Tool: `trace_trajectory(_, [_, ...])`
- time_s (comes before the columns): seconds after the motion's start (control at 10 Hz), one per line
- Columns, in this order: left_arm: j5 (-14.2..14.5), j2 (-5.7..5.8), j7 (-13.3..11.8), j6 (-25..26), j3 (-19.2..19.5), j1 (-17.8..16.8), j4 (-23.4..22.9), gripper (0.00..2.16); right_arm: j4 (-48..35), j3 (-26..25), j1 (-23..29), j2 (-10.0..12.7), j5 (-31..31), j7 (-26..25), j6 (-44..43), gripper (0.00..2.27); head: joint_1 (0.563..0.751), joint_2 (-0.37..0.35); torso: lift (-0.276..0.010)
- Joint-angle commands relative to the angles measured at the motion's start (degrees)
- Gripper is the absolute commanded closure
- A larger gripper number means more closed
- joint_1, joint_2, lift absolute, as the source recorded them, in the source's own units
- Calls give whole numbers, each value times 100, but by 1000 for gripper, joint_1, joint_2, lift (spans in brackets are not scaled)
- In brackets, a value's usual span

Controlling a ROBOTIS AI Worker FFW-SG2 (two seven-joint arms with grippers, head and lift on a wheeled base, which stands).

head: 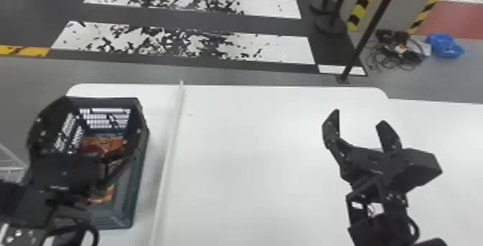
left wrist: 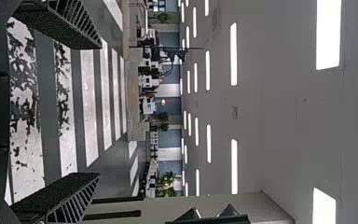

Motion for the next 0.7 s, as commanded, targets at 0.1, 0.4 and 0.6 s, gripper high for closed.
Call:
trace_trajectory(0.1, [0,0,0,0,0,0,0,-1,0,0,0,0,0,0,0,-1,695,-96,-29])
trace_trajectory(0.4, [0,0,0,0,0,0,0,-1,0,0,0,0,0,0,0,-1,695,-96,-29])
trace_trajectory(0.6, [0,0,0,0,0,0,0,-1,0,0,0,0,0,0,0,-1,695,-96,-29])
